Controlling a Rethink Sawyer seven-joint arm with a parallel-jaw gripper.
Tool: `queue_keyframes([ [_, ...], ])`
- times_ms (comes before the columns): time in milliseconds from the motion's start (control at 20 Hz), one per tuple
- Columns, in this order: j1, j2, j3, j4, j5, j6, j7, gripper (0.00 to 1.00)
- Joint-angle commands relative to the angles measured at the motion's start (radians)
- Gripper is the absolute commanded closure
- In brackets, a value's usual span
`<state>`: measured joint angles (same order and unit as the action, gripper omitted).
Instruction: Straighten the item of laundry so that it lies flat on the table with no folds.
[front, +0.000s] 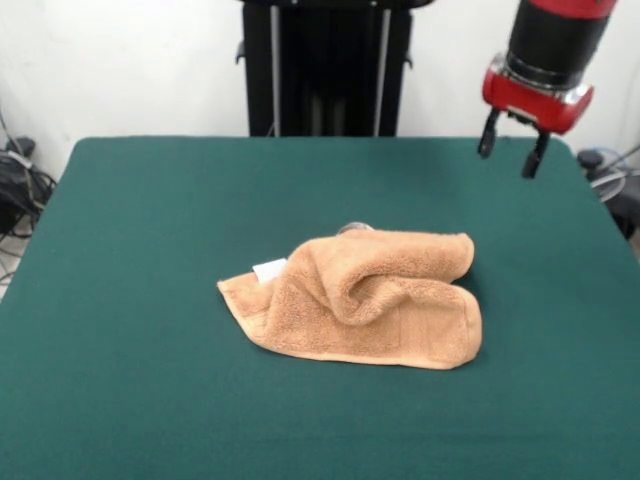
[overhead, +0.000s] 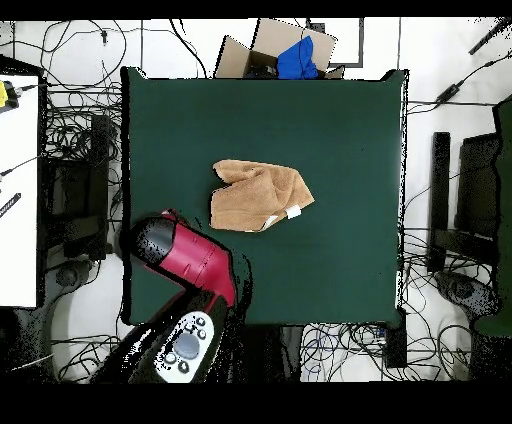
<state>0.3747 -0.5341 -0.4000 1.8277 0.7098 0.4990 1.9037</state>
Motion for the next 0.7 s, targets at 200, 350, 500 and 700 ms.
queue_keyframes([
  [200,-0.028,0.159,-0.122,-0.362,-0.051,0.269,0.418,0.0],
  [350,-0.011,0.186,-0.154,-0.4,-0.044,0.297,0.448,0.0],
  [500,0.003,0.197,-0.166,-0.408,-0.042,0.295,0.449,0.0],
  [700,0.003,0.227,-0.177,-0.448,-0.036,0.324,0.492,0.0],
])
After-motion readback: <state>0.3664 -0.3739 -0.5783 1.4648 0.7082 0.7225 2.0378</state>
